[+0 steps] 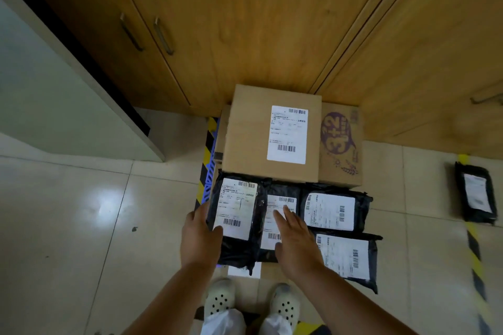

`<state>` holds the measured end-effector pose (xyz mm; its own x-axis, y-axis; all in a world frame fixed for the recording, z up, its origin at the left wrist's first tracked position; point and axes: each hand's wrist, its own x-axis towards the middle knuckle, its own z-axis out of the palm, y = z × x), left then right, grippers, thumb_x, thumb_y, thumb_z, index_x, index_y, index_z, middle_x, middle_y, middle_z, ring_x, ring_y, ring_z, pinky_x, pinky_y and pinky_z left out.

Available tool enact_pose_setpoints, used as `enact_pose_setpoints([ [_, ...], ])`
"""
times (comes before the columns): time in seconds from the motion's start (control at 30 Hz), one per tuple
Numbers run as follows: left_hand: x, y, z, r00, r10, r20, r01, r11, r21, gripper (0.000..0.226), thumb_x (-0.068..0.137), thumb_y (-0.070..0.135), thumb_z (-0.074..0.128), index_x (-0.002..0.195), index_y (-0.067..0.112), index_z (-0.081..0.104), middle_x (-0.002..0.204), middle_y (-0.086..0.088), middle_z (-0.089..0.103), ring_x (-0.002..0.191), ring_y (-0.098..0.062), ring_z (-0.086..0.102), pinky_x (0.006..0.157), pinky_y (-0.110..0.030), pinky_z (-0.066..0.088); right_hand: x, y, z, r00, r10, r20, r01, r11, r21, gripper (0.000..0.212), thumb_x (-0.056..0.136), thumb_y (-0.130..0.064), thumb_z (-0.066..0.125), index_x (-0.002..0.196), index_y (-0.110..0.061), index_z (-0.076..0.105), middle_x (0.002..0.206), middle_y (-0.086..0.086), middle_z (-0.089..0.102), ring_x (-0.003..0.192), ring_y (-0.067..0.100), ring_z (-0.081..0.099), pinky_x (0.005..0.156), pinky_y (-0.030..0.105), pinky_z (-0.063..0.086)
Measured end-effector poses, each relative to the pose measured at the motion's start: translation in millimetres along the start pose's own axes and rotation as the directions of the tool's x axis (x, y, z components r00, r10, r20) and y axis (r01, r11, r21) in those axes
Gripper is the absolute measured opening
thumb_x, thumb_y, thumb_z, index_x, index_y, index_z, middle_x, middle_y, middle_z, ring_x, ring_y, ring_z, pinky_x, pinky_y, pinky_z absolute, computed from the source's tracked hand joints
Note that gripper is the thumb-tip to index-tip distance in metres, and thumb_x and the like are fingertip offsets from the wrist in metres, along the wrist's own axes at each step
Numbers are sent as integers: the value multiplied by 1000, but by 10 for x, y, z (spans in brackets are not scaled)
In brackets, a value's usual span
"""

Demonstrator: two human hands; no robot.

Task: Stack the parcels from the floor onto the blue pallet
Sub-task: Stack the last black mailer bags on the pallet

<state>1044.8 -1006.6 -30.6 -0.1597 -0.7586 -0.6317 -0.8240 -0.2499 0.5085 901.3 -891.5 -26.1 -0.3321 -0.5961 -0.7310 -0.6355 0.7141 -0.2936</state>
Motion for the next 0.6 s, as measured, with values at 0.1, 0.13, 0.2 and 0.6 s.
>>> enact_pose_setpoints([
  [0.1,-243,310,-227,995,93,29,-93,996,11,59,84,2,54,137,26,44,126,-4,49,114,-23,51,93,-39,50,-368,-9,-298,998,64,-28,-63,997,55,68,97,-14,40,153,-28,2,160,-3,-8,148,20,-1,120,35,11],
  [0.13,-336,425,-311,992,122,40,-122,992,17,59,84,2,55,137,26,45,127,-4,50,115,-24,51,93,-39,50,-503,-12,-411,996,76,-45,-74,995,63,68,97,-14,39,153,-26,2,160,-2,-7,148,21,1,120,34,12],
  [0.2,-531,654,-478,983,170,67,-171,985,17,59,85,2,56,138,23,45,130,-5,50,113,-22,52,90,-31,47,-791,-16,-644,992,101,-79,-94,992,84,66,98,-15,39,153,-24,3,161,0,-3,148,22,3,119,33,13],
  [0.6,-1780,1828,-1441,848,482,220,-502,864,46,53,89,14,58,138,26,43,128,-2,53,101,-12,55,76,-27,46,-2740,-7,-1903,871,302,-387,-180,930,321,59,96,-17,47,149,-17,23,151,4,31,138,23,28,107,33,33],
])
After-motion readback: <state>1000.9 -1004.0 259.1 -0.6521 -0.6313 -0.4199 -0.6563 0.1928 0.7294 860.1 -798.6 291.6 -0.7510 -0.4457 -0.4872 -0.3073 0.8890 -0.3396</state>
